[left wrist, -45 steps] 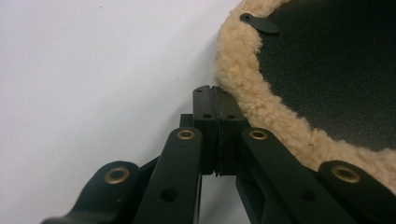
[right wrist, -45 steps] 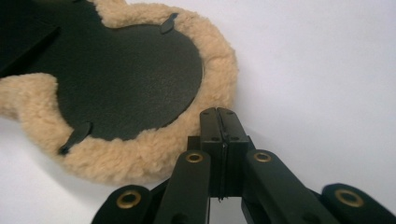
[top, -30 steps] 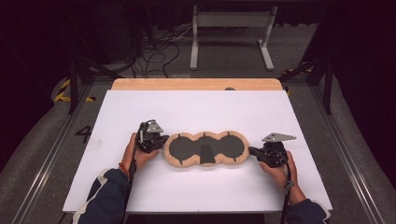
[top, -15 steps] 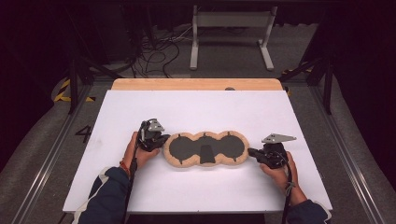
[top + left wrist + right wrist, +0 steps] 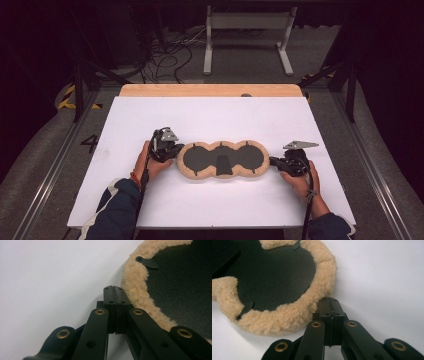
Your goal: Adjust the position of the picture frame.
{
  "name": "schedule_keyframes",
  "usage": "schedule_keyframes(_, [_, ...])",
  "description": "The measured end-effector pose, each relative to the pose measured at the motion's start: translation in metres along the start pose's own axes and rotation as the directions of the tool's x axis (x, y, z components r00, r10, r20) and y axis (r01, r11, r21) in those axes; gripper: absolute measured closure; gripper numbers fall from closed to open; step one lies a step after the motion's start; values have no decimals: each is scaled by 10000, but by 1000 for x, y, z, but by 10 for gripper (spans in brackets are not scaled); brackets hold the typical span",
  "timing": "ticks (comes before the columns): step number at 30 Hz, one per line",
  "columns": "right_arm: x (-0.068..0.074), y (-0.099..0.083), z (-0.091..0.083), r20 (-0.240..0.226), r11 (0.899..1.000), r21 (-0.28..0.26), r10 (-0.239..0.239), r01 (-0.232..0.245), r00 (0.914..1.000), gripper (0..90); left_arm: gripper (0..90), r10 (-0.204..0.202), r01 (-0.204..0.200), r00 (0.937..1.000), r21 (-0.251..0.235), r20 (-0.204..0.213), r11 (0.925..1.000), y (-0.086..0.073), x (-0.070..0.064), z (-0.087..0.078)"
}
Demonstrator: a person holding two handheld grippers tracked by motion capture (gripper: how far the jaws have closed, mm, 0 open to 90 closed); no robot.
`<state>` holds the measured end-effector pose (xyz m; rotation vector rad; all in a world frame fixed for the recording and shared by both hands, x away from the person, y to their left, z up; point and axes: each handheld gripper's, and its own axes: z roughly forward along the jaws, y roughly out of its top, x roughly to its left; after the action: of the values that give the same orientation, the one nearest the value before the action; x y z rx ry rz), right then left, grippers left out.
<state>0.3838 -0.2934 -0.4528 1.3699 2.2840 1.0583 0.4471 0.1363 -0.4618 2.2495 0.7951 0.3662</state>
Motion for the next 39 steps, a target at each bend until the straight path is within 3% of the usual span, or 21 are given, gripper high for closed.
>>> schedule_keyframes(13, [-1, 1, 0, -397, 9997, 138, -198, 204, 9990, 900, 884, 76, -76, 10000, 22, -40, 10000, -1, 3, -1])
schedule_keyframes(24, [3, 1, 0, -420, 9985, 214, -488, 497, 9979, 900, 853, -5, 5, 9999, -25, -107, 10000, -2, 6, -2])
schedule_keyframes(30, [6, 2, -1, 123, 9963, 112, -848, 847, 9963, 900, 786, -133, 135, 9999, -210, 60, 9997, -5, 8, -8])
schedule_keyframes(32, [5, 3, -3, 261, 9965, -54, -838, 840, 9961, 900, 759, -247, 265, 9991, -535, 347, 9982, -8, 10, -20])
schedule_keyframes(36, [5, 4, -6, 285, 9969, -296, -718, 726, 9970, 888, 713, -72, 151, 9980, -1256, 627, 9920, -13, 6, -45])
schedule_keyframes(39, [8, 7, -11, 107, 9950, -545, -828, 833, 9965, 861, 659, 280, -142, 9974, -2024, 657, 9792, -23, -1, -68])
